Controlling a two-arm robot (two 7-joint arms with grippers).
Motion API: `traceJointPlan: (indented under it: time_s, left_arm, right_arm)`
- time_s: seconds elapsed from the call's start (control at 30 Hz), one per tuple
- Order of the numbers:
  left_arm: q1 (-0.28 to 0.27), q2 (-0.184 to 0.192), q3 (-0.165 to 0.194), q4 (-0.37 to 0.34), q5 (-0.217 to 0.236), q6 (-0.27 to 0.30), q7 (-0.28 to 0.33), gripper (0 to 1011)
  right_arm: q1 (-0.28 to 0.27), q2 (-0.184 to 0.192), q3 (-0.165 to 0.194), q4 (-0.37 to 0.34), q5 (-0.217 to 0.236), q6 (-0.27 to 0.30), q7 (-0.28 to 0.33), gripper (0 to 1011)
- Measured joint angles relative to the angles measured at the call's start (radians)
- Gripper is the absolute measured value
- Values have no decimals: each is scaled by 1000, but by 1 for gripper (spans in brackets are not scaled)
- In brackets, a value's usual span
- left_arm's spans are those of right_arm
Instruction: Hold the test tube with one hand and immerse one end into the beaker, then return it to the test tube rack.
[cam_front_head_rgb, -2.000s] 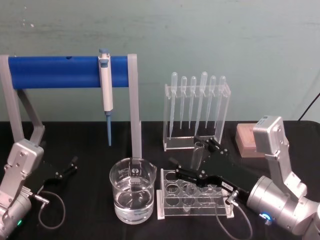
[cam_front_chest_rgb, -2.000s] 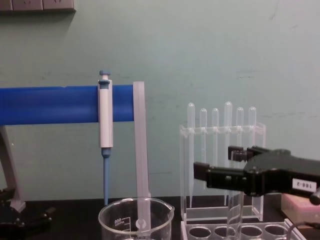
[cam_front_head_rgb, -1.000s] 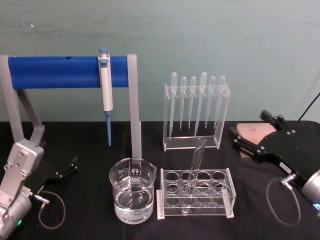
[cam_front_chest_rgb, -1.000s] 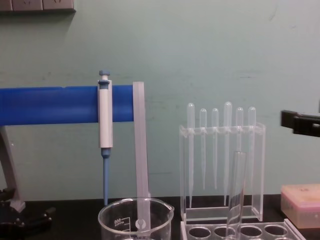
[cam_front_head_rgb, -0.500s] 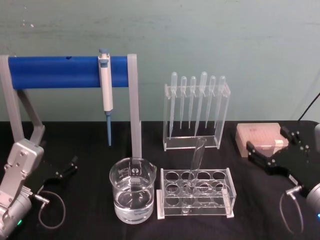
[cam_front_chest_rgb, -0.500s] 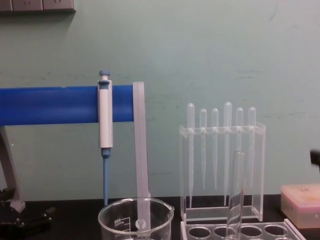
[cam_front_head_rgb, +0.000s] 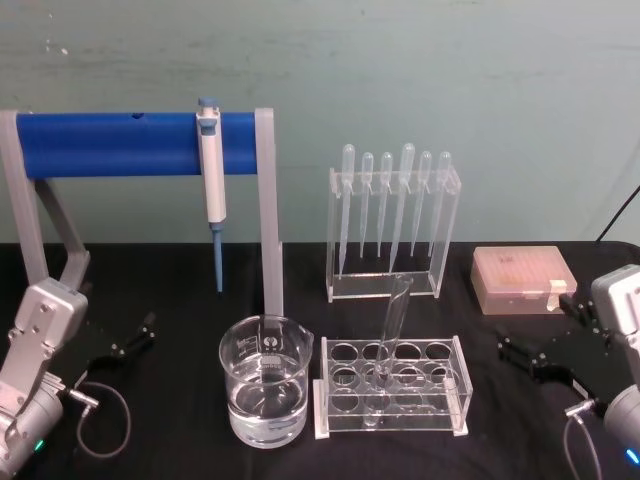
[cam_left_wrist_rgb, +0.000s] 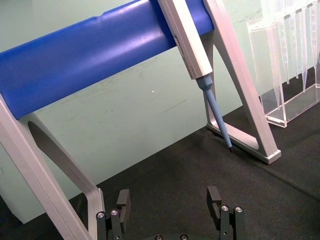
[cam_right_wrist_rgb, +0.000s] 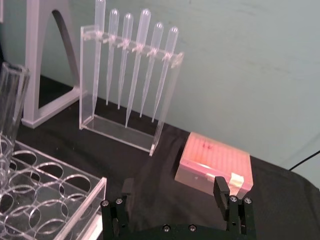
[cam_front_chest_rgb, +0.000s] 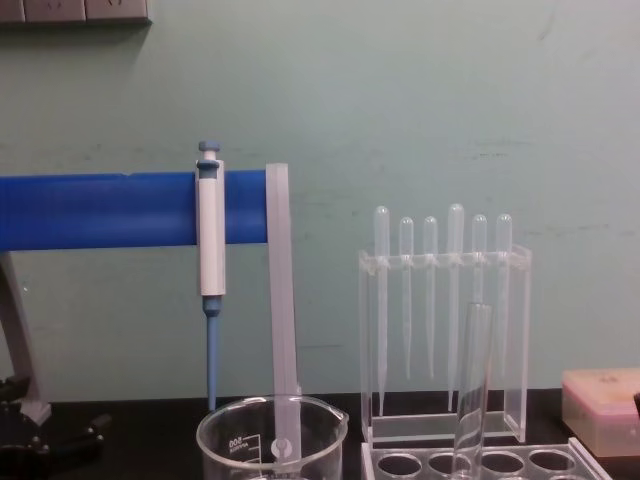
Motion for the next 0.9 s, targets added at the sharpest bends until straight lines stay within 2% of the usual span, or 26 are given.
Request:
traceJointPlan:
  time_s: [0.37, 0.9]
  left_arm:
    - [0, 0, 0, 0, 0, 0, 0, 1000]
    - [0, 0, 0, 0, 0, 0, 0, 1000]
  right_arm:
    - [12, -17, 5, 28, -15, 9, 49, 1002]
    - [10, -22, 9, 26, -25, 11, 50, 1003]
